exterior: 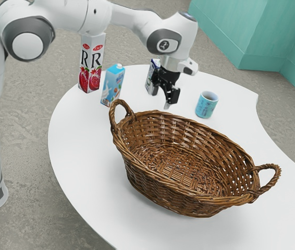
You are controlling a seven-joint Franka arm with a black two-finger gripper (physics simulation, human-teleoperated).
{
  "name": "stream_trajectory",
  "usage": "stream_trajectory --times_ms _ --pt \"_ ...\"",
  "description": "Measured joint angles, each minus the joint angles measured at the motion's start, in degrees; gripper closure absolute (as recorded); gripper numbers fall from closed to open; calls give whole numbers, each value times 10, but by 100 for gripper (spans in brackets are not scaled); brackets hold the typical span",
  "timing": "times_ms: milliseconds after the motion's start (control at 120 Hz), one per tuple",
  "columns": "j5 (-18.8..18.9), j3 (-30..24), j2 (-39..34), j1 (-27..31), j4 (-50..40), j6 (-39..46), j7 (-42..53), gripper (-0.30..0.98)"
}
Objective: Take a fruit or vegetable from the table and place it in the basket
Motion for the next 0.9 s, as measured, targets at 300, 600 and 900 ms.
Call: stream_trajectory --times_ms 300,600,900 --pt "-1 -6 -13 -2 -25 63 -1 0" --pt "-1 -21 -15 -7 -26 78 -1 0" --pt "0 -19 -3 -5 -41 97 -1 0"
